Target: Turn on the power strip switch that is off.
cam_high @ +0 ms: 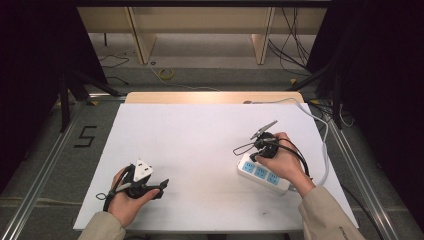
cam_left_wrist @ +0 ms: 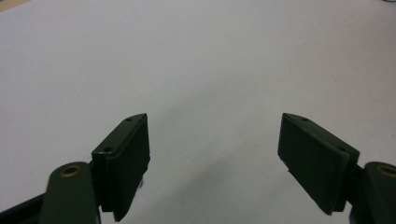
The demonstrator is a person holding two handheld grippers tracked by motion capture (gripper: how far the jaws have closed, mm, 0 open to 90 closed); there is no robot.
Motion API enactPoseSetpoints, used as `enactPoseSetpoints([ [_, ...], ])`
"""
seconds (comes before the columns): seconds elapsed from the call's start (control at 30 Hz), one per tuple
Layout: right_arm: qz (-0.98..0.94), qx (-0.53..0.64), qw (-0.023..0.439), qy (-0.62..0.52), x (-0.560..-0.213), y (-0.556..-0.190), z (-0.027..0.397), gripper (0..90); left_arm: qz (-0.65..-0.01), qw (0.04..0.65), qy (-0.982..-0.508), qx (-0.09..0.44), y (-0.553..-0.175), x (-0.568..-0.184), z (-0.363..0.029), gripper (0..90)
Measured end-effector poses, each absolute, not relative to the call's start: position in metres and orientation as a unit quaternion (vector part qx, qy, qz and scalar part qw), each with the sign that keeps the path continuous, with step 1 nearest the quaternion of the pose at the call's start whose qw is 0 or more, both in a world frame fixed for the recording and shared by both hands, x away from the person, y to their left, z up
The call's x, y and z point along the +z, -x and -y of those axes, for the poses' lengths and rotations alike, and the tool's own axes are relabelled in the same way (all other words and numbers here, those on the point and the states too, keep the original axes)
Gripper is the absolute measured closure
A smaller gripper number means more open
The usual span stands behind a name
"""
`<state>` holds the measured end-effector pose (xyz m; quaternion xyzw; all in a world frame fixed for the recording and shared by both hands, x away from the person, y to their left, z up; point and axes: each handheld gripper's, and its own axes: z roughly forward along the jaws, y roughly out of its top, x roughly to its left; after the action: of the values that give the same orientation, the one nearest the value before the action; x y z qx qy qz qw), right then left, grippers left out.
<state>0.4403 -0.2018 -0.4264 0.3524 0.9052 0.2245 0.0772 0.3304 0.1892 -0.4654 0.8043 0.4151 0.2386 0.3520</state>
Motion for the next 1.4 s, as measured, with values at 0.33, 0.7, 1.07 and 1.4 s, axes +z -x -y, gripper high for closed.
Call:
enactPoseSetpoints([
  [0.33,-0.901,0.247,0.076,-0.347,-0.421,-0.424,0.21,90.0,-0.416,0.351,-0.805,0.237,-0.33,-0.466,-0.189,25.0],
  [0.7,-0.896,0.27,0.071,-0.346,-0.422,-0.404,0.218,87.1,-0.416,0.352,-0.805,0.234,-0.33,-0.467,-0.188,25.1],
  [1.07,-0.889,0.301,0.062,-0.339,-0.428,-0.378,0.225,81.3,-0.42,0.353,-0.804,0.229,-0.33,-0.468,-0.189,25.0],
  [1.4,-0.88,0.334,0.075,-0.33,-0.437,-0.351,0.232,71.1,-0.428,0.352,-0.801,0.225,-0.331,-0.471,-0.192,24.9],
])
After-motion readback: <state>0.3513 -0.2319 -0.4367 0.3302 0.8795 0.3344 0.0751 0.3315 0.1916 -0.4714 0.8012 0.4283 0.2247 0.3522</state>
